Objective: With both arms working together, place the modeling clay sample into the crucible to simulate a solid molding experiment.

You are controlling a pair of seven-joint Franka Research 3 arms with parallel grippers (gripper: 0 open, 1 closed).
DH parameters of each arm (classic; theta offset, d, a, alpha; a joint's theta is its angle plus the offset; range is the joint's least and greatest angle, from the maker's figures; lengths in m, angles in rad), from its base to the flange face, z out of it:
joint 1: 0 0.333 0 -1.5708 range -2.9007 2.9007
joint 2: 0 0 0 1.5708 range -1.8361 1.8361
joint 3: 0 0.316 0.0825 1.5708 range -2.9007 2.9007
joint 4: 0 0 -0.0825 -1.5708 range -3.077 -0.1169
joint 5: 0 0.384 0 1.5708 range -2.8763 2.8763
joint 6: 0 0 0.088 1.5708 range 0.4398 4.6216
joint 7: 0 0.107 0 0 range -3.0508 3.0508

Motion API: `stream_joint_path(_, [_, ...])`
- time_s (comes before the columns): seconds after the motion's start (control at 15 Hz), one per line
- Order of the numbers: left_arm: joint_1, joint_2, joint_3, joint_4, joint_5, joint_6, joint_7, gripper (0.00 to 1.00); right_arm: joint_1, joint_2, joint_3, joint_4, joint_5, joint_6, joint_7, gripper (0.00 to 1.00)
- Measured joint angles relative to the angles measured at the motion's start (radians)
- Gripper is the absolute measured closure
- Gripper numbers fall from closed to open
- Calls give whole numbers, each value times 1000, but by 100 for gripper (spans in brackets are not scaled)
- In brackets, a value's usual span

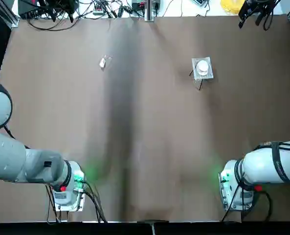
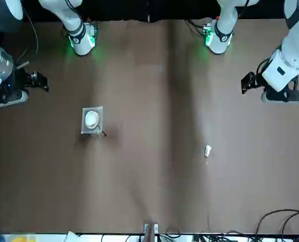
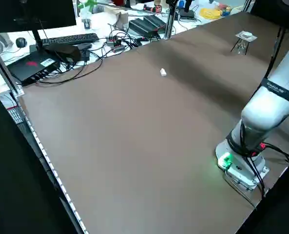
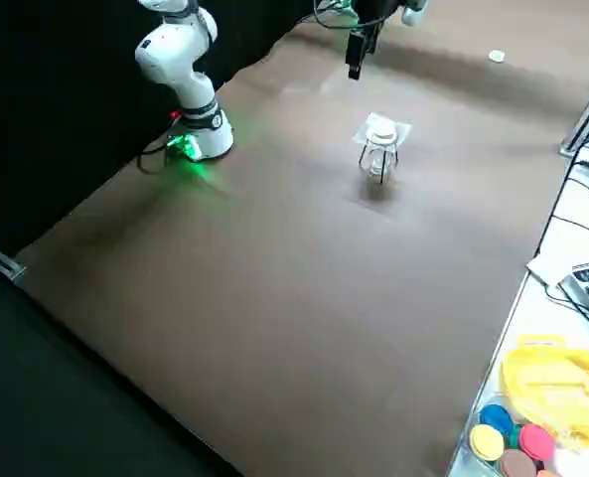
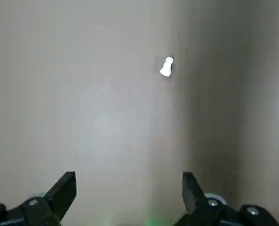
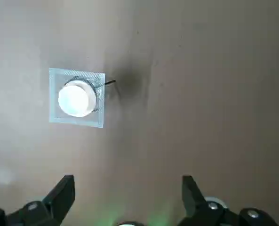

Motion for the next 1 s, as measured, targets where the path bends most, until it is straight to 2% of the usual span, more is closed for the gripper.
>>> stream_joint_path(0.2, [2, -1, 0, 0, 2, 5, -1, 0, 1, -12, 1, 37, 0, -18, 0, 0])
stream_joint_path(0.4, [2, 5, 0, -3, 2, 11, -3, 0, 1, -15, 1, 42, 0, -23, 0, 0])
stream_joint_path(0.53, [2, 39, 0, -21, 2, 59, 2, 0, 1, -15, 1, 43, 0, -32, 0, 0])
stream_joint_path(0.73, [-3, 182, -2, -60, 2, 255, 5, 0, 0, -15, -2, 44, 0, -35, 0, 0])
stream_joint_path(0.93, [-31, 379, -3, -86, 8, 501, 5, 0, 0, -15, -4, 46, 0, -36, 0, 0])
stream_joint_path(1.0, [-46, 492, -4, -97, 36, 618, 5, 0, 0, -15, -4, 47, 0, -36, 0, 0])
